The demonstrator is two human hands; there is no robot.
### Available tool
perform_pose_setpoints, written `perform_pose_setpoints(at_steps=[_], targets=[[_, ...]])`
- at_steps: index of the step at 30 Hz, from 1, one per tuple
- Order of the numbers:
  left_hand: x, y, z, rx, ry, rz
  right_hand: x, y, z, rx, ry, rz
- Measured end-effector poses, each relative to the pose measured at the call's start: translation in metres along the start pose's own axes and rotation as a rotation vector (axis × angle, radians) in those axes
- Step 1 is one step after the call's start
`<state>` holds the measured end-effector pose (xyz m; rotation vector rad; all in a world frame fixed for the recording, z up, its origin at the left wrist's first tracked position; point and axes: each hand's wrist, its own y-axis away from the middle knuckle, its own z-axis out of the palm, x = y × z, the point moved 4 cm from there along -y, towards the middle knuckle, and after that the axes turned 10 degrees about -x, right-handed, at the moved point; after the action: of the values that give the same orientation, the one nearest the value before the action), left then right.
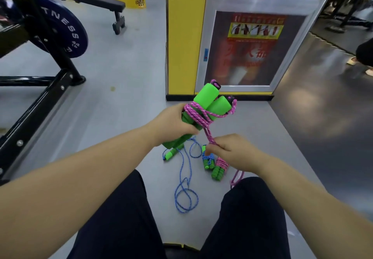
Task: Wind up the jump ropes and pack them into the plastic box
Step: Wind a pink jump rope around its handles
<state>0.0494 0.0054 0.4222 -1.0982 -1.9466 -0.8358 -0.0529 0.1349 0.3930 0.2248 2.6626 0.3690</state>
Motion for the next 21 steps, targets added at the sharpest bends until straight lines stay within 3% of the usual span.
perform_pose_setpoints(at_steps=[4,8,12,14,18,21], targets=[[-0.010,0.000,0.007,-0.034,-0.023,-0.056,-0.011,0.001,-0.006,-0.024,0.136,0.003],[-0.011,0.000,0.010,-0.067,-0.433,-0.082,-0.014,0.004,-0.017,0.004,0.294,-0.010],[-0.005,-0.005,0.019,0.092,-0.878,-0.101,-0.027,0.003,-0.016,-0.028,0.338,-0.063],[-0.002,-0.009,0.025,0.111,-0.931,-0.107,-0.038,0.003,-0.018,-0.027,0.316,-0.092],[0.002,-0.010,0.037,-0.007,-0.978,-0.001,-0.047,0.000,-0.042,0.073,0.428,-0.144],[0.010,-0.003,0.048,-0.102,-0.946,0.073,-0.038,-0.003,-0.070,0.089,0.270,-0.168]])
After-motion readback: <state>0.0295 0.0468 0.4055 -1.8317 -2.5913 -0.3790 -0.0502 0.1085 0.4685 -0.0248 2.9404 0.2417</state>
